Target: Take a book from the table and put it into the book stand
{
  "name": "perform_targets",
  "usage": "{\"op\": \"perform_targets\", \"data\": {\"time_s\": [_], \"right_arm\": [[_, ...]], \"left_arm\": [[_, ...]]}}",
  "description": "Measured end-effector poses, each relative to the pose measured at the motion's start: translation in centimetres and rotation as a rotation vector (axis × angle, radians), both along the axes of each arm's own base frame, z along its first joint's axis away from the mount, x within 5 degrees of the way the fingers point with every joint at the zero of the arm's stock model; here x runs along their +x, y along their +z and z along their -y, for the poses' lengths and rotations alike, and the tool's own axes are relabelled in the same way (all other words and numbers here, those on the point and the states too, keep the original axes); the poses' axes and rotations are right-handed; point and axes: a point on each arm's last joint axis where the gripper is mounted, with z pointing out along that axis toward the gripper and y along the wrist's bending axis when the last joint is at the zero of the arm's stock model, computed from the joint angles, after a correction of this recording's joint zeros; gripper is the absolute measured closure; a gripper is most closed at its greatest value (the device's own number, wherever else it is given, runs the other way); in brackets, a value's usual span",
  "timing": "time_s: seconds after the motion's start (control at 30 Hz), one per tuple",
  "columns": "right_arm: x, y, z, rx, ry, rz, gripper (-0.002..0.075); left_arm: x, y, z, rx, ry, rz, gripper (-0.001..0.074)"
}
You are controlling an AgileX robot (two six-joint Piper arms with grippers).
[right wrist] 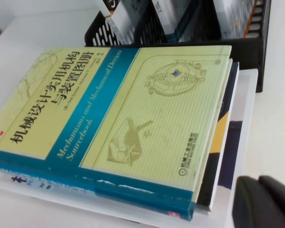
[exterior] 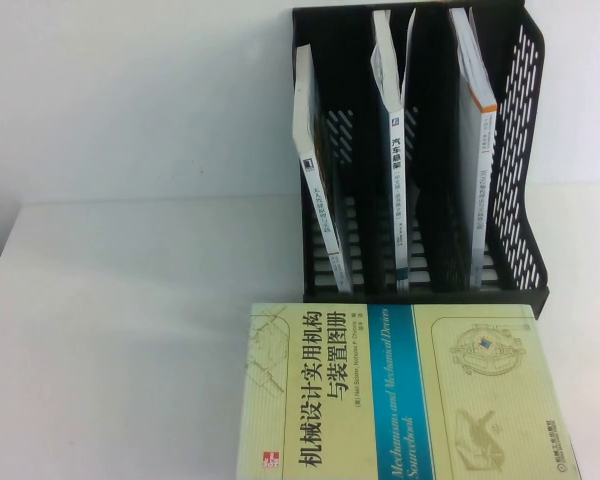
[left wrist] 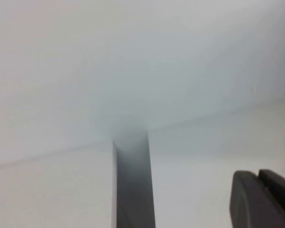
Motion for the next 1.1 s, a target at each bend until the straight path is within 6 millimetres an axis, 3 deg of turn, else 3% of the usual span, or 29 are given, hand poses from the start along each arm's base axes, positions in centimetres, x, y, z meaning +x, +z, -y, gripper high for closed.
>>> {"op": "perform_targets", "data": {"time_s": [0.17, 0.3, 0.53, 0.8, 0.97, 1.1], "right_arm": [[0.0, 0.0, 0.0, 0.000, 0.000, 0.000, 0.0729], [0.0, 0.0, 0.0, 0.000, 0.000, 0.000, 0.0729], [0.0, 0.0, 0.0, 0.000, 0.000, 0.000, 0.0729], [0.0, 0.0, 0.0, 0.002, 0.000, -0.001, 0.0729], [0.0, 0.0, 0.0, 0.002, 0.000, -0.001, 0.0729], [0.0, 0.0, 0.0, 0.002, 0.000, -0.001, 0.0729]], "left_arm": [[-4.6, -0.4, -1.2, -0.099, -0.006, 0.118, 0.0736], [-5.5, -2.7, -0.7, -0.173, -0.012, 0.085, 0.0736], [-3.1, -9.3, 0.9, -0.254, 0.030, 0.026, 0.0736], [0.7, -17.5, 1.8, -0.316, 0.002, 0.104, 0.0736], [1.3, -20.5, 1.9, -0.316, 0.002, 0.087, 0.0736], [1.3, -20.9, 1.9, -0.313, 0.007, 0.060, 0.0736]]}}
